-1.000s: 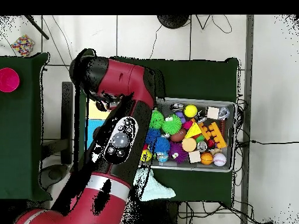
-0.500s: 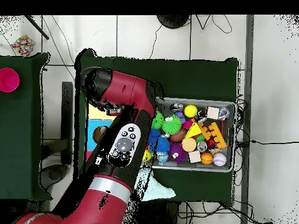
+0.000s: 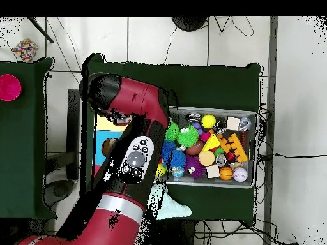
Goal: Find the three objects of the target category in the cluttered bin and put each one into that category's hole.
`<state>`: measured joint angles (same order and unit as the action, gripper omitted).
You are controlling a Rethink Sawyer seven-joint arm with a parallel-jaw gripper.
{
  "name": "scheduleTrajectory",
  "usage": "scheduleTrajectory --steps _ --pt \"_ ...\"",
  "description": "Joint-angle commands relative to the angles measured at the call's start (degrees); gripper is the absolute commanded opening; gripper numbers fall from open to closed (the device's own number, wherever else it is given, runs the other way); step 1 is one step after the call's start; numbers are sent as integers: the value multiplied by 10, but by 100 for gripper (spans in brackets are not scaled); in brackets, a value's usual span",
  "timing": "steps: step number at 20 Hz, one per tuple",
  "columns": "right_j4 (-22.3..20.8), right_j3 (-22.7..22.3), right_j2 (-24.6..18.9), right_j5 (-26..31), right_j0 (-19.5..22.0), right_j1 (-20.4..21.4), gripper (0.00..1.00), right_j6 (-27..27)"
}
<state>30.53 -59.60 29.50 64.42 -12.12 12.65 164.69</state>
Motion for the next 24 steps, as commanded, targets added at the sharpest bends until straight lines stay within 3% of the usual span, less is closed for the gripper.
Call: scheduleTrajectory --steps 1,7,16,24 --pt "15 -76 -86 -14 7 0 0 58" --pt "19 -73 -91 -1 7 7 0 70" --pt "18 -50 -96 -17 11 -16 0 79" --pt "40 -50 -105 -13 4 -11 0 106"
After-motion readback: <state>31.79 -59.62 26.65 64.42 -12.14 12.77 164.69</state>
